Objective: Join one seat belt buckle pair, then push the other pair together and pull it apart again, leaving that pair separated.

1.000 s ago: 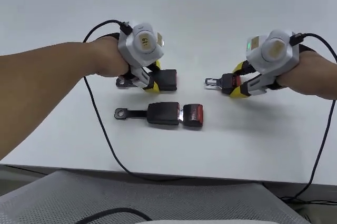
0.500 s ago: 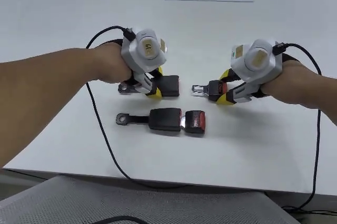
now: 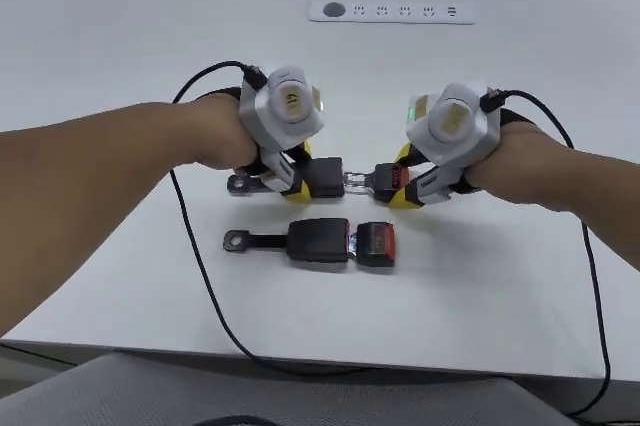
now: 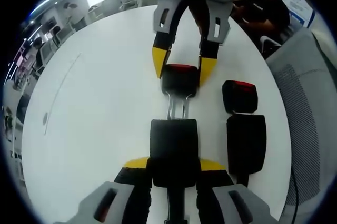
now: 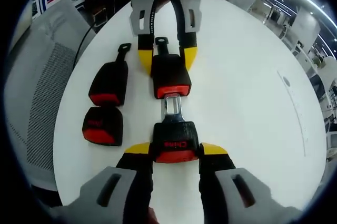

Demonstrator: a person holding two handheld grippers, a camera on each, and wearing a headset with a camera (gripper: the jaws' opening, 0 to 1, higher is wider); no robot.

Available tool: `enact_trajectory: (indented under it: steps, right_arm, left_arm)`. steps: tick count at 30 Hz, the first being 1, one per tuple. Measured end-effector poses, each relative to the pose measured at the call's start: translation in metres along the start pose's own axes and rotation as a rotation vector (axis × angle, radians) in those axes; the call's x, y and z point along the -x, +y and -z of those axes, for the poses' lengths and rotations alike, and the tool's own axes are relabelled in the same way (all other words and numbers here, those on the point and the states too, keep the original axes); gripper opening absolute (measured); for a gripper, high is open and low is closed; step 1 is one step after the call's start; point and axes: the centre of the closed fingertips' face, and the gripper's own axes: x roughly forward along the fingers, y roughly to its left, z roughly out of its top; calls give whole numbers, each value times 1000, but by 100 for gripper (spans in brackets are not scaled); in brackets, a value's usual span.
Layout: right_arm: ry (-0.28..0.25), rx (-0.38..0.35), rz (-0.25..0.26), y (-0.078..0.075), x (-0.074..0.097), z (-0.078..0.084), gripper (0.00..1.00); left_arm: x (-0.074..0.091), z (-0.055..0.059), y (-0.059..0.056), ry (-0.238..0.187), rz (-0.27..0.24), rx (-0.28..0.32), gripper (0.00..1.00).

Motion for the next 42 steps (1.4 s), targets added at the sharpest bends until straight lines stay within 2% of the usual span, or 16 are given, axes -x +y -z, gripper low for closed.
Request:
enact_trajectory:
  steps: [6,13,17,20,26,33,42]
  right_arm:
    - [5,68,39,2,2,-6,32]
    - [-10,70,40,-3,-1,-12,32]
    - [-51,43,7,1,-5,-16,32]
    - [-83,17,-24,-3,-6,-14,32]
    - [-105,22,-46,-4,-7,-16,32]
    - [-100,46,-65,-4,-9,-16,31]
    - [-84,63,-63,-5,-11,-19,31]
  left_arm:
    - [0,1,2,6,5,-1,32]
    - [-1,2,4,8,5,3,32]
    - [0,1,2,-4,15,-2,32]
    - [-1,1,1,-27,24,-5,33]
    - [-1,0,1,-28,30,-21,33]
    - [-2,0,3,-24,36,-37,32]
    - [-2,0,3,-32,38,-39,32]
